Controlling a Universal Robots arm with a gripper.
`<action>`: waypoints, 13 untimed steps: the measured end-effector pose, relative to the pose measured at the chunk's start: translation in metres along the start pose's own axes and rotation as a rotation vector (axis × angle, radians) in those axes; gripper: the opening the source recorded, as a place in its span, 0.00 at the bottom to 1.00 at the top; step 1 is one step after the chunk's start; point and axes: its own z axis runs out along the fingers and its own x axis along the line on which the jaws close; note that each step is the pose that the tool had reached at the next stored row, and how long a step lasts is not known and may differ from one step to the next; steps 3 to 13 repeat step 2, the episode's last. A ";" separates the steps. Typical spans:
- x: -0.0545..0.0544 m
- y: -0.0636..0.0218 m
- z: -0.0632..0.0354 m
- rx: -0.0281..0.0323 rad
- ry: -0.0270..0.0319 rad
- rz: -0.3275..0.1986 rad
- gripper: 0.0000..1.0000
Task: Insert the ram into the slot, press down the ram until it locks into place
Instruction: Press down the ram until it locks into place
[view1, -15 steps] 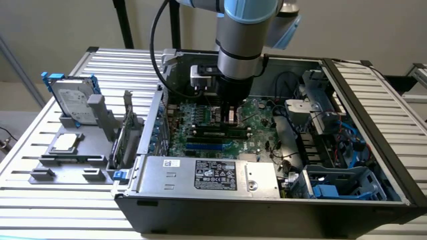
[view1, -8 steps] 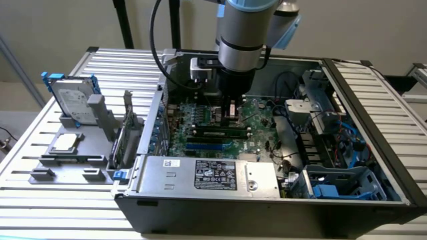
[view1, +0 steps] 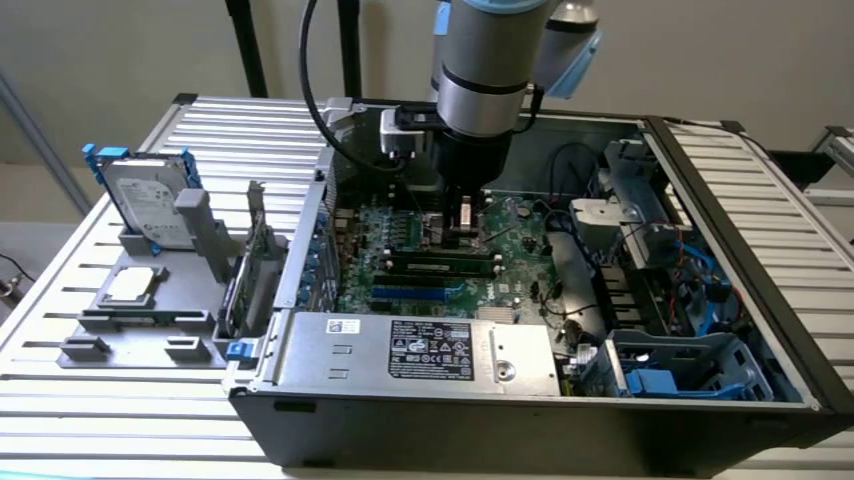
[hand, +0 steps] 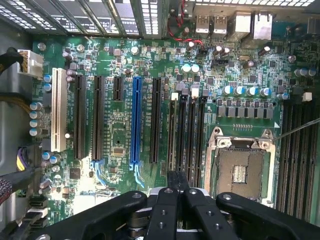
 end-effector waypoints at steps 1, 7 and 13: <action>0.000 0.0000 0.0000 0.0000 0.0000 0.000 0.11; 0.000 0.0000 0.0000 0.0000 0.0000 0.000 0.11; 0.000 0.0000 0.0000 0.0000 0.0000 0.000 0.11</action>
